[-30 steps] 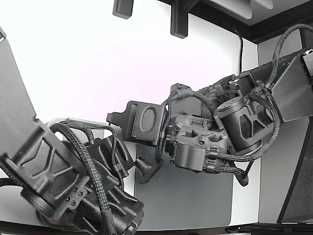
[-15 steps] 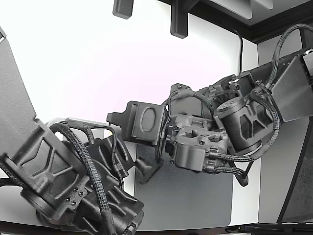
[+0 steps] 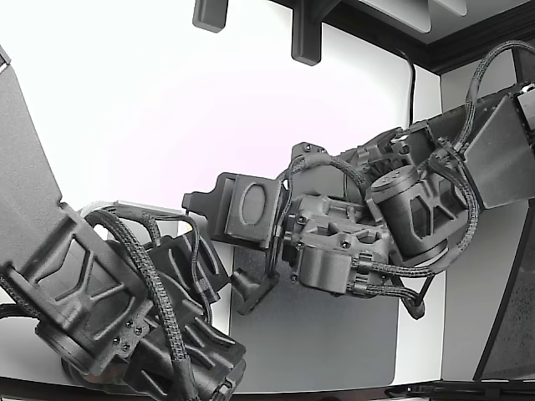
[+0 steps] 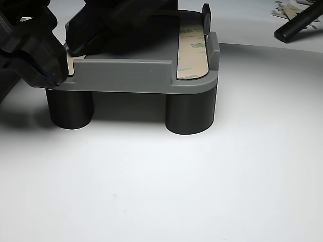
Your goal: Peel off protective film from adhesive tape.
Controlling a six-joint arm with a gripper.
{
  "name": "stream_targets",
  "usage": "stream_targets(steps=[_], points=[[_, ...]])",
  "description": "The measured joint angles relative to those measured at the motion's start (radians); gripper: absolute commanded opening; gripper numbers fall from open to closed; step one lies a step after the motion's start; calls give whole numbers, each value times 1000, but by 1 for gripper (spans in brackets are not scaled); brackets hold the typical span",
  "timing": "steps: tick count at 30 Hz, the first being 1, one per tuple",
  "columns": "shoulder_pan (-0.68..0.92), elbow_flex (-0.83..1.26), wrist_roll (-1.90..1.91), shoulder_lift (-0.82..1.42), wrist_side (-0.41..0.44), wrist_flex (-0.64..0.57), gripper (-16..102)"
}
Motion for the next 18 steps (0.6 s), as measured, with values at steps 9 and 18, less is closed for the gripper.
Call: stream_targets(steps=[9, 18], points=[[5, -3, 5, 0, 3, 6, -11], [6, -5, 8, -2, 5, 8, -11]])
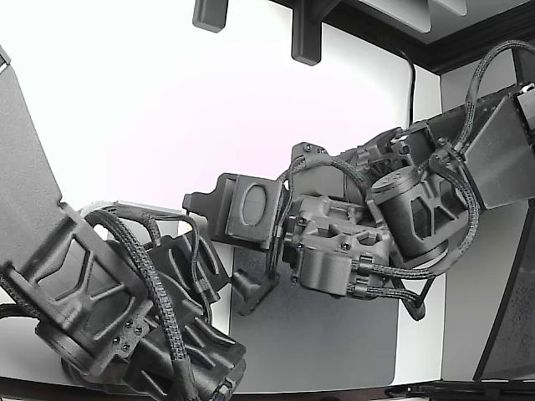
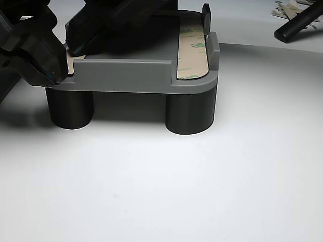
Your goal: Peel off protective film from adhesive tape.
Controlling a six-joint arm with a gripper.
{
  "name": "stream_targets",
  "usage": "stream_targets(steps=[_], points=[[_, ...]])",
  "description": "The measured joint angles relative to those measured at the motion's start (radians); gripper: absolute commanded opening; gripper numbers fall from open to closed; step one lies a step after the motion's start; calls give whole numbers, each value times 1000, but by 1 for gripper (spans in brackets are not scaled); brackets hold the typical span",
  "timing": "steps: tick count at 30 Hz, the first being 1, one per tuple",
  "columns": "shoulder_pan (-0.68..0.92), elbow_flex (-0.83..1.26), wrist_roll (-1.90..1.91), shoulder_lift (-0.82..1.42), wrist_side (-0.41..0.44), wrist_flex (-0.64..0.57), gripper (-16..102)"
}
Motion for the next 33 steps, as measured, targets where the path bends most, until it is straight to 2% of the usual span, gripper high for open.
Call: stream_targets(steps=[33], points=[[9, -9, 12, -2, 3, 18, -11]])
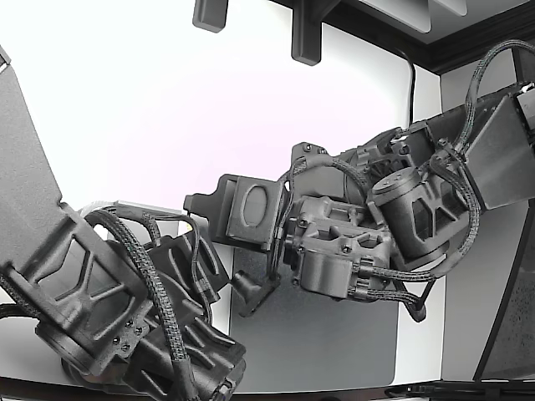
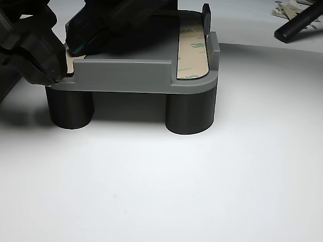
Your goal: Peel off protective film from adhesive tape.
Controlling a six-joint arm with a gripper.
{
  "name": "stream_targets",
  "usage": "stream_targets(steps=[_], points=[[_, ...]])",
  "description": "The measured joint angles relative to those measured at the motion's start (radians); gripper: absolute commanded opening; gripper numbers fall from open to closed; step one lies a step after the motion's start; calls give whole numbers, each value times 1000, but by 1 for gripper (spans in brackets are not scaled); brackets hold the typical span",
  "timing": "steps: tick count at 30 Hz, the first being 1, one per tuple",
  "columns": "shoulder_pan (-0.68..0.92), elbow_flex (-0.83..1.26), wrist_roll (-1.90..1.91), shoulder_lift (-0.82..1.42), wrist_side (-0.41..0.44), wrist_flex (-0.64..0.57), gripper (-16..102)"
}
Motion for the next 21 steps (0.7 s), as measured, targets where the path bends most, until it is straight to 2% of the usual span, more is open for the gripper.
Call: stream_targets(steps=[21], points=[[11, -6, 12, 8, -2, 29, -11]])
